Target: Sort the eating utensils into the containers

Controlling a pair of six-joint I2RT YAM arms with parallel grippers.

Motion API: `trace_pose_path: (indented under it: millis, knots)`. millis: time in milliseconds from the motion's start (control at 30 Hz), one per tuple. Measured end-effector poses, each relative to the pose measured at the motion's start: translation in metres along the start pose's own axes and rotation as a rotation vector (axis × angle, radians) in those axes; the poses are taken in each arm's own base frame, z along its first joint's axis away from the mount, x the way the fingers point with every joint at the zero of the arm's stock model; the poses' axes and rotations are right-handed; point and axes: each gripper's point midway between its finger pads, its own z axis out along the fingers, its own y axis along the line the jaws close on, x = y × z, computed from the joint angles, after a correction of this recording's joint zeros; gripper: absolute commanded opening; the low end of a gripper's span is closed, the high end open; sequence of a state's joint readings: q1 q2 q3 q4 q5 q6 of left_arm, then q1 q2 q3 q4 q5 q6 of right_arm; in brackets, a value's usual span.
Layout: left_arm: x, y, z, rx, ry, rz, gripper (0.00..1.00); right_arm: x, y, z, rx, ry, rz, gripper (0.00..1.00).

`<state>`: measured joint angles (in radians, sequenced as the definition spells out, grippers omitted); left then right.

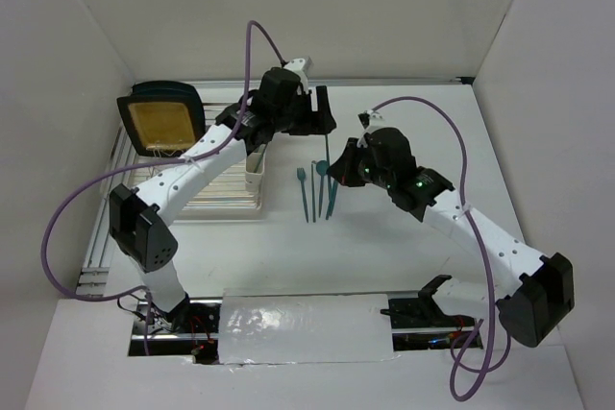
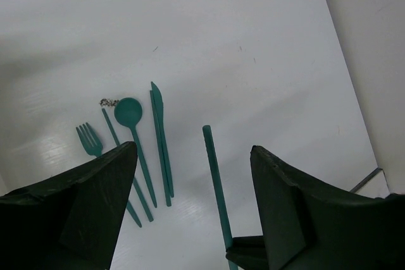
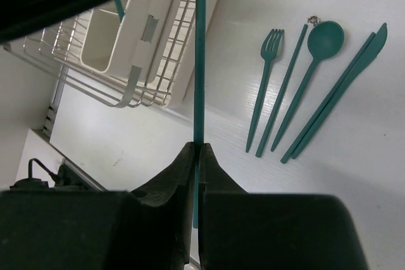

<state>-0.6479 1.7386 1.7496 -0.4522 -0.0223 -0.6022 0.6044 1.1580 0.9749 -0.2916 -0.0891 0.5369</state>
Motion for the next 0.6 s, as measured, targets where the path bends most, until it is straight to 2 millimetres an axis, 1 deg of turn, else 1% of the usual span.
trace_pose_path:
  millis: [67,133,167,233,267,300,400,433,467,500,567,600]
  knots:
    - [0.003,-0.002,0.004,0.001,0.01,-0.005,0.8,-0.002,0.002,-0.002,-0.006,-0.006,-0.001,0.01]
    - [0.007,-0.004,0.007,0.003,0.019,-0.007,0.78,-0.003,0.003,-0.004,-0.012,-0.014,-0.001,0.01]
    - [0.008,-0.005,0.008,0.004,0.023,-0.007,0.71,-0.005,0.004,-0.004,-0.015,-0.02,-0.002,0.01]
    - [0.012,-0.007,0.011,0.004,0.033,-0.019,0.62,-0.008,0.007,-0.004,-0.022,-0.028,-0.003,0.01]
    - [0.013,-0.009,0.012,0.004,0.037,-0.024,0.51,-0.01,0.008,-0.004,-0.025,-0.031,-0.003,0.01]
    - [0.014,-0.009,0.013,0.004,0.041,-0.031,0.44,-0.012,0.01,-0.003,-0.029,-0.036,-0.004,0.01]
    - [0.019,-0.009,0.017,0.0,0.054,-0.043,0.25,-0.022,0.016,-0.002,-0.044,-0.059,-0.006,0.01]
    - [0.02,-0.01,0.018,0.001,0.056,-0.046,0.22,-0.026,0.019,-0.001,-0.05,-0.067,-0.007,0.02]
    - [0.02,-0.011,0.019,0.006,0.056,-0.047,0.16,-0.027,0.02,-0.001,-0.053,-0.067,-0.008,0.06]
    - [0.019,-0.013,0.019,0.016,0.057,-0.051,0.07,-0.026,0.02,0.0,-0.054,-0.066,-0.008,0.08]
    - [0.016,-0.02,0.019,0.041,0.05,-0.037,0.02,-0.028,0.021,0.003,-0.052,-0.065,-0.006,0.17]
    - [0.014,-0.022,0.02,0.05,0.045,-0.031,0.0,-0.03,0.022,0.003,-0.052,-0.065,-0.008,0.43]
